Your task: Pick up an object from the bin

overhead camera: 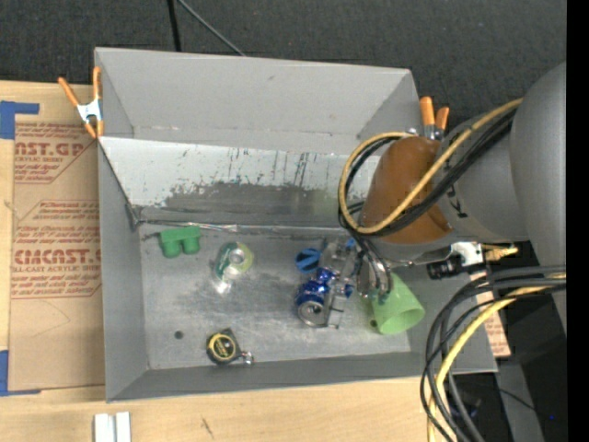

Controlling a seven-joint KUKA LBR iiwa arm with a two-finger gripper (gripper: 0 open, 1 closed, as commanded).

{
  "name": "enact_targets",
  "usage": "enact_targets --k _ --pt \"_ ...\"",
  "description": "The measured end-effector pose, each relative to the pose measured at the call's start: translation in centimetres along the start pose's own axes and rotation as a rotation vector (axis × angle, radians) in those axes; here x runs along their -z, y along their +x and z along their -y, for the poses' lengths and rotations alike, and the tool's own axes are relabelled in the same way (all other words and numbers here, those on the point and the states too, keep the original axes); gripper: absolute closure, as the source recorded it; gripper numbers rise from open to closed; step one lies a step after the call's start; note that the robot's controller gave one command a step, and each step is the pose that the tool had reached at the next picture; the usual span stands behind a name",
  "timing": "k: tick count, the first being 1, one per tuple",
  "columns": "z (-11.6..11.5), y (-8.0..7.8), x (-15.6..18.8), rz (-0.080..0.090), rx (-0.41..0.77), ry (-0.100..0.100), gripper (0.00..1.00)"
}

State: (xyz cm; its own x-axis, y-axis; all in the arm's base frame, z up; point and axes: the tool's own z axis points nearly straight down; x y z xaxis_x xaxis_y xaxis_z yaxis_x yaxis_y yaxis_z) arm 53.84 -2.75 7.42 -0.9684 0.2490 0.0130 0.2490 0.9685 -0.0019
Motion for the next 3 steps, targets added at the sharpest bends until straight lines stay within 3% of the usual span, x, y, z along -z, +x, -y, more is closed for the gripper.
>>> enact_targets --k 1,2,3 --pt "-0.1 -0.2 0.2 0.009 0.001 -0.001 1.00" --pt "0.2 0.3 8.0 0.021 -0.006 -0.004 1.00" --pt "-0.4 1.2 15.4 0.022 0.005 -0.005 1.00"
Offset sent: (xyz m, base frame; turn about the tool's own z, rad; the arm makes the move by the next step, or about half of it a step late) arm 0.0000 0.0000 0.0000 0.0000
